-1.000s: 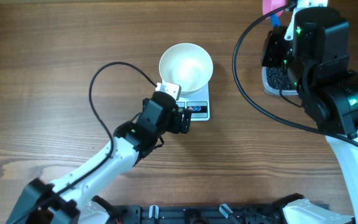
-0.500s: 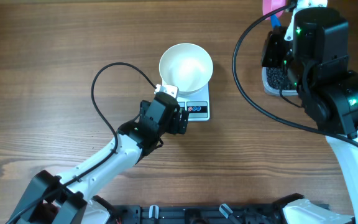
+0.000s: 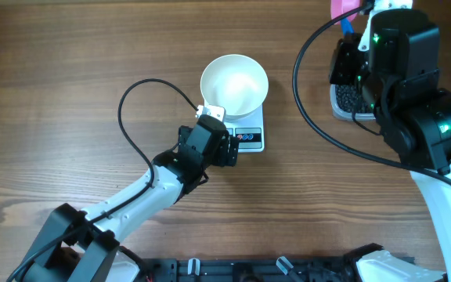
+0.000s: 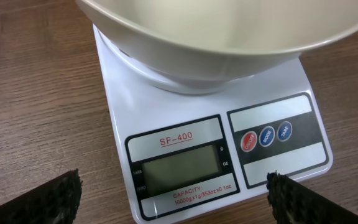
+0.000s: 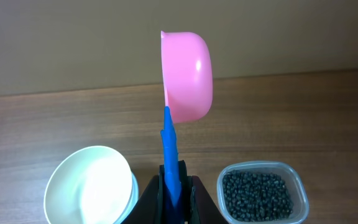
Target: Scoop item into bowl and weigh 150g on scale
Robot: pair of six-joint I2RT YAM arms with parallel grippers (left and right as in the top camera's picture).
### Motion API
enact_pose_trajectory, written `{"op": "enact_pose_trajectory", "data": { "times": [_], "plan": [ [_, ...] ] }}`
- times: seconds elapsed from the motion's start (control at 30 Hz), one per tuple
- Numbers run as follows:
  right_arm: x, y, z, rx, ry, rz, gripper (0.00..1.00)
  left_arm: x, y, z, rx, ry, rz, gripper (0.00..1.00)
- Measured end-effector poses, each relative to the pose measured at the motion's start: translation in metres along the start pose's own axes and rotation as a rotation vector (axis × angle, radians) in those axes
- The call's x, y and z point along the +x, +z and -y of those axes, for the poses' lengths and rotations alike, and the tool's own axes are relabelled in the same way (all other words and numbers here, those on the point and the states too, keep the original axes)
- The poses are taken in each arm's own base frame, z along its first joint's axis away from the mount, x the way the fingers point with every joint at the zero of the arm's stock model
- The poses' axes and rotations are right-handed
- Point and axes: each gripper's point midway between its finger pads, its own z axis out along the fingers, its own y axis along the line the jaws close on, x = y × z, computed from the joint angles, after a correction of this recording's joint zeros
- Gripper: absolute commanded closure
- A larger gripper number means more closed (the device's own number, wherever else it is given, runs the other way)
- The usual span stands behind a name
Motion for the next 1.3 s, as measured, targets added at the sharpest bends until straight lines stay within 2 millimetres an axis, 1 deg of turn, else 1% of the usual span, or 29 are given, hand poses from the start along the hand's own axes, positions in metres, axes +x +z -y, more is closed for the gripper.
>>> {"op": "enact_pose_trajectory", "data": {
  "times": [0.27,0.43,0.6,0.73,0.93,1.07,1.3],
  "plan": [
    [0.0,0.0,0.0,0.0,-0.001,0.0,0.96,0.0,0.0,0.006,0.037,-0.006,-0.005,0.0],
    [0.0,0.0,0.0,0.0,-0.001,0.0,0.96,0.007,0.005,0.008,0.046,-0.006,-0.031,0.0],
    [0.0,0.0,0.0,0.0,-0.001,0.0,0.96,0.004,0.005,0.01,0.055,-0.008,-0.016,0.0],
    [0.0,0.0,0.0,0.0,-0.001,0.0,0.96,0.003,0.005,0.01,0.055,-0.009,-0.013,0.0],
    [0.0,0.0,0.0,0.0,-0.001,0.0,0.96,0.002,0.006,0.005,0.024,-0.009,-0.004,0.0],
    [0.0,0.0,0.0,0.0,-0.001,0.0,0.96,0.004,0.008,0.004,0.01,-0.004,-0.01,0.0],
    [0.0,0.0,0.0,0.0,-0.001,0.0,0.96,0.006,0.007,0.019,0.014,0.037,0.007,0.0]
  ]
}}
